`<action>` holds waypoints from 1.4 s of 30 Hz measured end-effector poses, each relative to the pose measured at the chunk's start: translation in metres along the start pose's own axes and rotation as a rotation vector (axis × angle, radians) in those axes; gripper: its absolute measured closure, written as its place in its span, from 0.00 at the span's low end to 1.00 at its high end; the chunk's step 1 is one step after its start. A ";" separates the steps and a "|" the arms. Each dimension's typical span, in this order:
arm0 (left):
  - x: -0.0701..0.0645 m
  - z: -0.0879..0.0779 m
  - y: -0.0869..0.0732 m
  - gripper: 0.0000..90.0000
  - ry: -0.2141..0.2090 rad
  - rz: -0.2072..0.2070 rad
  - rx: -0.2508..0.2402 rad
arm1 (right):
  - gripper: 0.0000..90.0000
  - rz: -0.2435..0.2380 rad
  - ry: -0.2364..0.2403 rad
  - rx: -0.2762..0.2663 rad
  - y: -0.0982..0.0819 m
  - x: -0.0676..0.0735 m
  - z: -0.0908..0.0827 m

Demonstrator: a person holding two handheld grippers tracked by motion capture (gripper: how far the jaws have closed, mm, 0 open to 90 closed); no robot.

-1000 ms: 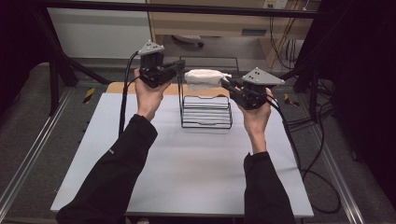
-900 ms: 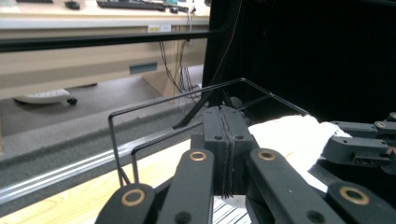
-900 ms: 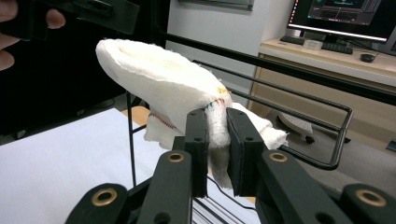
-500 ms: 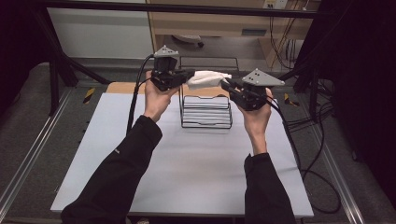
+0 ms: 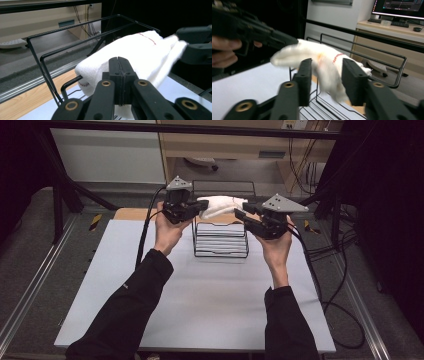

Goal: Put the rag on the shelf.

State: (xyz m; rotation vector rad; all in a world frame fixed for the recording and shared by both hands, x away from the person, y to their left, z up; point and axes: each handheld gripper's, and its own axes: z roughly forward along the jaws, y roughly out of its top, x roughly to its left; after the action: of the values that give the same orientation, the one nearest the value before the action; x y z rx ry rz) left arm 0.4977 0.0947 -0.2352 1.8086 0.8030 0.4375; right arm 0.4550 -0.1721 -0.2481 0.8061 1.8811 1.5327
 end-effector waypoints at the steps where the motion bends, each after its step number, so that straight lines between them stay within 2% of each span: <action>1: 0.000 0.001 -0.001 1.00 0.004 0.003 0.004 | 0.65 0.006 0.006 -0.006 0.001 0.000 -0.001; 3: -0.001 0.002 -0.004 1.00 0.006 0.007 0.009 | 0.67 0.008 0.003 -0.016 0.002 -0.001 -0.002; 5: 0.000 0.004 -0.008 1.00 0.007 0.011 0.014 | 0.74 0.022 0.006 -0.007 0.004 -0.001 -0.001; 7: 0.000 0.005 -0.011 1.00 0.005 0.016 0.017 | 0.85 0.025 0.004 0.022 0.004 -0.001 0.002; 11: 0.000 0.003 -0.016 1.00 -0.001 0.013 0.016 | 0.95 0.023 0.016 0.081 0.000 0.005 0.014; 17: 0.001 0.003 -0.025 1.00 0.003 0.026 0.023 | 0.98 0.030 -0.016 0.122 -0.012 0.004 0.024; 25: 0.002 0.009 -0.030 1.00 0.008 0.024 0.018 | 0.97 0.045 -0.036 0.127 -0.021 -0.001 0.030; 29: 0.002 0.006 -0.030 0.99 -0.002 0.026 0.007 | 0.92 0.040 -0.024 0.107 -0.019 0.000 0.026; 32: 0.002 -0.001 -0.030 0.96 -0.012 0.026 -0.004 | 0.82 0.044 -0.016 0.087 -0.017 0.001 0.019; 35: 0.002 -0.010 -0.033 0.93 -0.011 0.047 -0.005 | 0.68 0.052 -0.004 0.082 -0.016 0.002 0.012; 36: 0.002 -0.012 -0.034 0.90 -0.011 0.053 -0.003 | 0.67 0.061 0.006 0.089 -0.016 0.003 0.010; 38: 0.003 -0.018 -0.037 0.84 -0.013 0.058 0.004 | 0.59 0.078 0.026 0.100 -0.016 0.003 0.006; 42: 0.005 -0.027 -0.050 0.68 -0.026 0.072 0.027 | 0.44 0.105 0.040 0.107 -0.021 0.004 -0.002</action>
State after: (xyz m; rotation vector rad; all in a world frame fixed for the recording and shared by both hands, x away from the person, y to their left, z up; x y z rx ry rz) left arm 0.4685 0.1277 -0.2720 1.8692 0.7311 0.4505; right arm 0.4489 -0.1733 -0.2687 0.9420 1.9921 1.5313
